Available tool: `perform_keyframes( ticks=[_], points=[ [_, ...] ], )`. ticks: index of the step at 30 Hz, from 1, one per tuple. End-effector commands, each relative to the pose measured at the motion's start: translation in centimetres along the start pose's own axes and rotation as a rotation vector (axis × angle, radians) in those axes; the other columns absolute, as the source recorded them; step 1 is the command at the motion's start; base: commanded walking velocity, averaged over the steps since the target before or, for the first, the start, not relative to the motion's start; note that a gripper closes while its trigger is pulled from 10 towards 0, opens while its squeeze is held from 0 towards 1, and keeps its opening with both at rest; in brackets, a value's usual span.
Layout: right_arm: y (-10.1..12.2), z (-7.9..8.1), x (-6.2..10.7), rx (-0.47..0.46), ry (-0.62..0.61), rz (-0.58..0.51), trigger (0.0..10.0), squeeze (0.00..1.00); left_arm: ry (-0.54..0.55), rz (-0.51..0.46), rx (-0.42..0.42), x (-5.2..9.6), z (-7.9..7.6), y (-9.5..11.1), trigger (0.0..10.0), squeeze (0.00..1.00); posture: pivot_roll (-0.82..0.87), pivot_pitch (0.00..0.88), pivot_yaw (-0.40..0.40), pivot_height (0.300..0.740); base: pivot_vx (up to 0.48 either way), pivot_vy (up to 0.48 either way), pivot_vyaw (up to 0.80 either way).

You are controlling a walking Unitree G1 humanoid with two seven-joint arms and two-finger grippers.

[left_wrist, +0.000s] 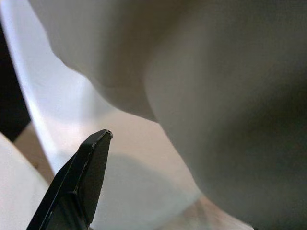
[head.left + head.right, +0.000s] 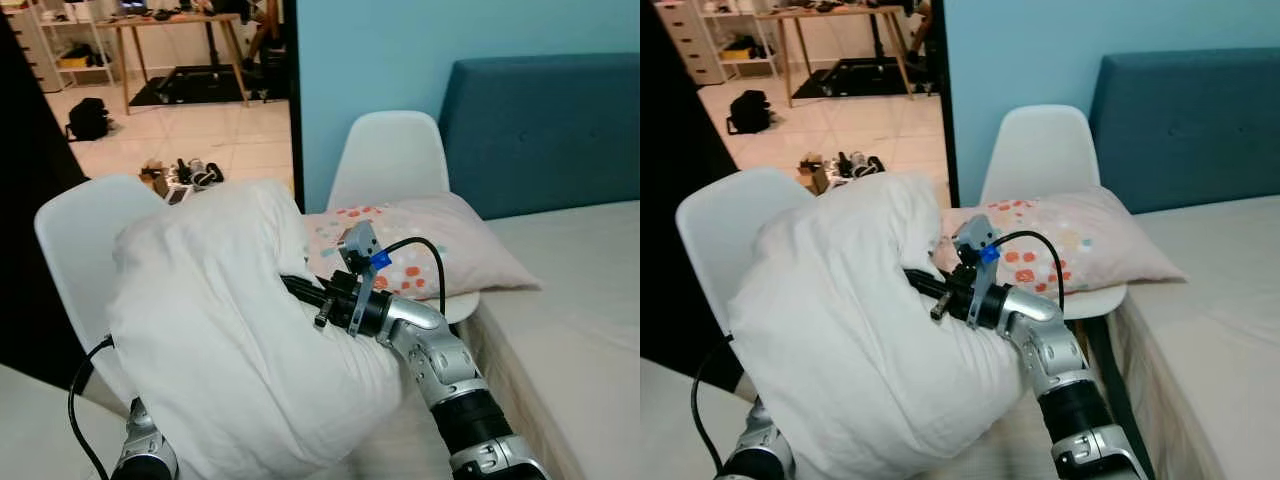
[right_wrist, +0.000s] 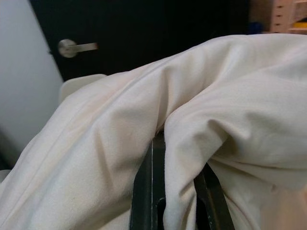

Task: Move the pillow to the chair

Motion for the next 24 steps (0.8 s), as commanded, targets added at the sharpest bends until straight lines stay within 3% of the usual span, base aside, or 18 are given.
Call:
perform_keyframes(
  ticks=[1, 9, 18, 24],
  points=[
    [-1.0, 2.3, -1.6, -0.021, 0.119, 0.021, 10.0, 0.0, -0.08, -0.132, -0.045, -0.7, -2.8, 3.2, 10.0, 0.0, 0.15, 0.0, 0.027, 0.74, 0.0, 0.0, 0.73],
    [-2.2, 2.4, -1.8, -0.04, 0.105, 0.05, 10.0, 0.0, -0.054, -0.156, -0.056, -0.7, -2.6, 4.0, 10.0, 0.0, 0.16, 0.0, 0.029, 0.74, 0.0, 0.0, 0.74],
    [-2.7, 1.0, -1.7, -0.046, 0.0, 0.056, 10.0, 0.0, -0.099, -0.159, -0.066, -0.9, -3.2, 4.7, 10.0, 0.0, 0.16, 0.0, 0.036, 0.74, 0.0, 0.0, 0.73],
    [-3.3, -0.6, -1.7, -0.064, -0.134, 0.064, 10.0, 0.0, -0.129, -0.128, -0.062, -0.8, -4.2, 4.2, 10.0, 0.0, 0.15, 0.0, 0.038, 0.74, 0.0, -0.452, 0.36]
  ],
)
Point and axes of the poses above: a point about 5 cm out from each wrist's last joint towards the gripper, its own x axis pointing back from the gripper into the wrist, its own y axis along the axis of the wrist's last joint, z = x × y, the point moved 4 cm from there along -x, pointing out of the wrist towards the gripper, and after that the axes turned 1 degree about -x, right-handed, at the moved point
